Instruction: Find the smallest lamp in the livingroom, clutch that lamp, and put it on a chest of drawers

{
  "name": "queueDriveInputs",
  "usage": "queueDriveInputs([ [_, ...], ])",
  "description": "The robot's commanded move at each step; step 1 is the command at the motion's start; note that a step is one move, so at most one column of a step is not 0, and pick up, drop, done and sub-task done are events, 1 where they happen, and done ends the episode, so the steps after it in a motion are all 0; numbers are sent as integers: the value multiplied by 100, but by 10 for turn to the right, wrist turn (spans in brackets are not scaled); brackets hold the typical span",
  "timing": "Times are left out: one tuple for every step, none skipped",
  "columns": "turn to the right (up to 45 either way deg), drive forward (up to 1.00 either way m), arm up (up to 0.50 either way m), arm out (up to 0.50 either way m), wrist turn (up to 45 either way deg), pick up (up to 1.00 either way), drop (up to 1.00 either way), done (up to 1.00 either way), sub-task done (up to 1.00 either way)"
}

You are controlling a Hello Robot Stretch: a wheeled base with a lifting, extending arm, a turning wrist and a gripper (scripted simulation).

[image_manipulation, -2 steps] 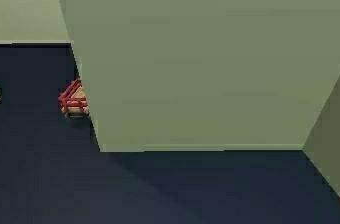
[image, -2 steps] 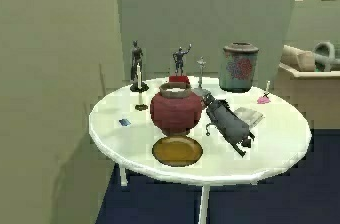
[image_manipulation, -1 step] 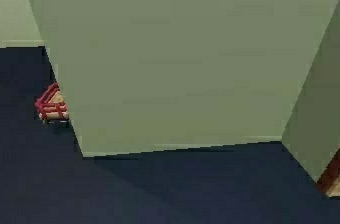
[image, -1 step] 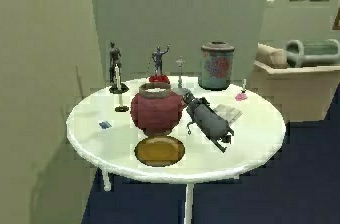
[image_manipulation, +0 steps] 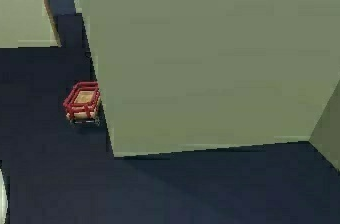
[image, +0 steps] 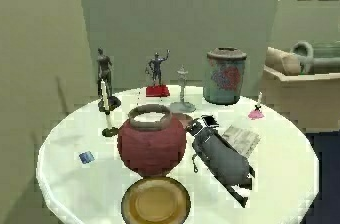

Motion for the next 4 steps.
queueDriveInputs([
  [450,0,0,0,0,0,0,0,0],
  [390,0,0,0,0,0,0,0,0],
  [0,25,0,0,0,0,0,0,0],
  [0,10,0,0,0,0,0,0,0],
])
